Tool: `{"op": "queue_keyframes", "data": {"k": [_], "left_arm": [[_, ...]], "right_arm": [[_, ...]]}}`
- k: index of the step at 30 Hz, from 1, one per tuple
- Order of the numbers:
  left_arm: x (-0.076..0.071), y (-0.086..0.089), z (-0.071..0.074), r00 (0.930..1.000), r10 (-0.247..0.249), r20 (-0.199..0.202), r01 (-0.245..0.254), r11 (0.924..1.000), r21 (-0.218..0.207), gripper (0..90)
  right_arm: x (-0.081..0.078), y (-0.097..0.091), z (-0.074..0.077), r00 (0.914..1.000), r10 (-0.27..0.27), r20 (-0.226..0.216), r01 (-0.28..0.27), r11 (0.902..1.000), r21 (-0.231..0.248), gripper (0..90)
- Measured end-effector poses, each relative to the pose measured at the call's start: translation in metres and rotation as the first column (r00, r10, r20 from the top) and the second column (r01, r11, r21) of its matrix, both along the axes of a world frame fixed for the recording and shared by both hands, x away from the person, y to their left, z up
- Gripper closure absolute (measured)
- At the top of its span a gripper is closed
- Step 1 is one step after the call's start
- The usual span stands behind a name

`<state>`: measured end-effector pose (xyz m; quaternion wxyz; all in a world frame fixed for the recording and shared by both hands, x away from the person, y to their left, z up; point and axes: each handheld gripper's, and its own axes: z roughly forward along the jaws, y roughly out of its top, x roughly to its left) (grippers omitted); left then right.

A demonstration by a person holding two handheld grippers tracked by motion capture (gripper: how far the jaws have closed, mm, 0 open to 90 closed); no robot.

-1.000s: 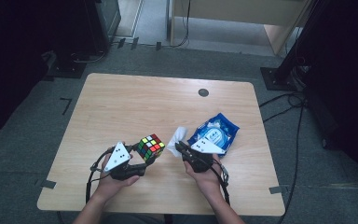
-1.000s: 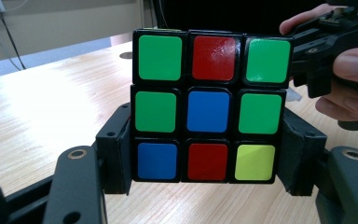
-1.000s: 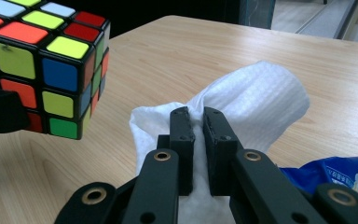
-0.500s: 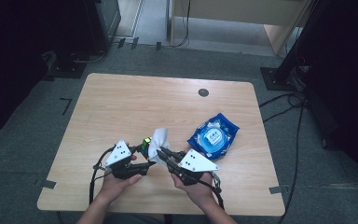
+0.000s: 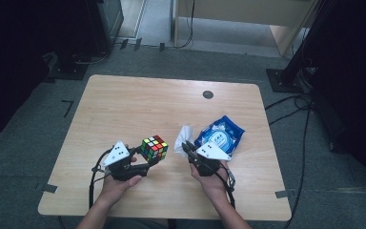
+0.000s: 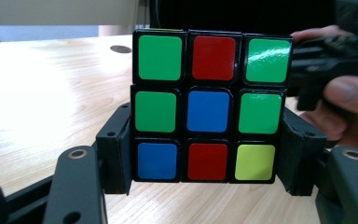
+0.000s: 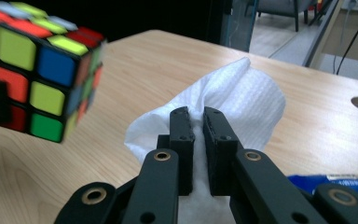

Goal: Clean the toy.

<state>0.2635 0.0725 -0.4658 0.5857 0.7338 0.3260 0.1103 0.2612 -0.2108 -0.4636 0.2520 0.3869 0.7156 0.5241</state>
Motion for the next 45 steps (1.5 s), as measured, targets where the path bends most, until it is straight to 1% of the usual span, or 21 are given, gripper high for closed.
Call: {"op": "queue_keyframes", "data": {"k": [4,7,11,15,17,19,20,21,22,23,24,26,28,32,35,37,38,39,40,43,45], "left_arm": [[0.001,-0.001,-0.003,0.9993,0.038,-0.004,-0.038,0.999,0.026,34.2],[0.004,-0.003,-0.008,0.9954,0.095,-0.016,-0.093,0.9936,0.063,34.1],[0.008,-0.01,-0.015,0.9876,0.157,-0.001,-0.154,0.9726,0.174,34.1],[0.014,-0.014,-0.021,0.9791,0.202,-0.023,-0.193,0.9601,0.202,34.1],[0.017,-0.016,-0.024,0.9738,0.226,-0.029,-0.213,0.948,0.236,34.1],[0.019,-0.017,-0.027,0.9644,0.264,-0.016,-0.249,0.926,0.284,34.0],[0.021,-0.016,-0.028,0.9594,0.281,-0.018,-0.264,0.9187,0.294,34.0],[0.023,-0.015,-0.028,0.9553,0.295,-0.024,-0.274,0.9141,0.298,34.0],[0.024,-0.013,-0.028,0.9492,0.314,-0.023,-0.292,0.9065,0.305,34.0],[0.026,-0.011,-0.028,0.9408,0.339,-0.016,-0.317,0.8946,0.315,34.0],[0.028,-0.008,-0.028,0.934,0.357,-0.015,-0.333,0.8863,0.321,34.0],[0.031,-0.002,-0.029,0.9224,0.385,-0.029,-0.356,0.8765,0.324,34.0],[0.033,0.002,-0.03,0.9094,0.415,-0.029,-0.382,0.8611,0.335,34.0],[0.038,0.011,-0.03,0.8898,0.455,-0.037,-0.417,0.8441,0.337,33.9],[0.044,0.019,-0.029,0.8729,0.486,-0.046,-0.44,0.8246,0.355,33.9],[0.047,0.023,-0.03,0.8643,0.5,-0.054,-0.45,0.8166,0.362,33.9],[0.048,0.024,-0.03,0.8599,0.508,-0.052,-0.455,0.8084,0.374,33.9],[0.049,0.025,-0.031,0.857,0.512,-0.055,-0.456,0.8035,0.383,33.9],[0.05,0.027,-0.032,0.8576,0.51,-0.062,-0.45,0.8042,0.388,33.9],[0.053,0.027,-0.035,0.8521,0.519,-0.066,-0.453,0.7949,0.404,33.8],[0.055,0.028,-0.036,0.8527,0.516,-0.078,-0.447,0.7989,0.403,33.9]], "right_arm": [[0.0,-0.004,0.005,1.0,-0.007,0.003,0.006,0.9998,0.019,84.4],[0.002,-0.007,0.003,0.9995,-0.018,-0.025,0.018,0.9994,0.031,84.4],[0.002,-0.007,0.0,0.9989,-0.015,-0.044,0.017,0.9995,0.025,84.4],[0.001,-0.007,-0.001,0.9989,-0.012,-0.045,0.013,0.9997,0.019,84.4],[0.0,-0.008,-0.002,0.9986,-0.015,-0.05,0.016,0.9997,0.018,84.4],[0.0,-0.008,-0.003,0.9986,-0.014,-0.051,0.015,0.9998,0.016,84.4],[0.0,-0.009,-0.004,0.9986,-0.013,-0.05,0.014,0.9998,0.015,84.4],[-0.001,-0.009,-0.004,0.9985,-0.015,-0.052,0.016,0.9998,0.015,84.4],[-0.001,-0.009,-0.004,0.9985,-0.014,-0.052,0.015,0.9998,0.014,84.4],[-0.001,-0.01,-0.005,0.9986,-0.014,-0.051,0.015,0.9998,0.013,84.3],[-0.001,-0.009,-0.005,0.9985,-0.014,-0.052,0.015,0.9998,0.012,84.4],[-0.001,-0.009,-0.006,0.9984,-0.015,-0.054,0.016,0.9998,0.013,84.3],[-0.001,-0.01,-0.006,0.9985,-0.016,-0.053,0.017,0.9997,0.015,84.4],[-0.001,-0.01,-0.006,0.9983,-0.014,-0.057,0.015,0.9998,0.013,84.3],[-0.001,-0.009,-0.008,0.9981,-0.012,-0.06,0.013,0.9998,0.012,84.3],[-0.001,-0.009,-0.008,0.9981,-0.011,-0.06,0.011,0.9999,0.01,84.3],[-0.001,-0.009,-0.009,0.9979,-0.009,-0.064,0.01,0.9999,0.012,84.3],[-0.001,-0.008,-0.009,0.9978,-0.008,-0.065,0.009,0.9999,0.01,84.4],[-0.001,-0.008,-0.01,0.9978,-0.007,-0.066,0.008,0.9999,0.009,84.3],[-0.001,-0.007,-0.011,0.9976,-0.003,-0.069,0.003,1.0,0.007,84.4],[-0.001,-0.006,-0.012,0.9976,-0.001,-0.07,0.002,1.0,0.006,84.3]]}}
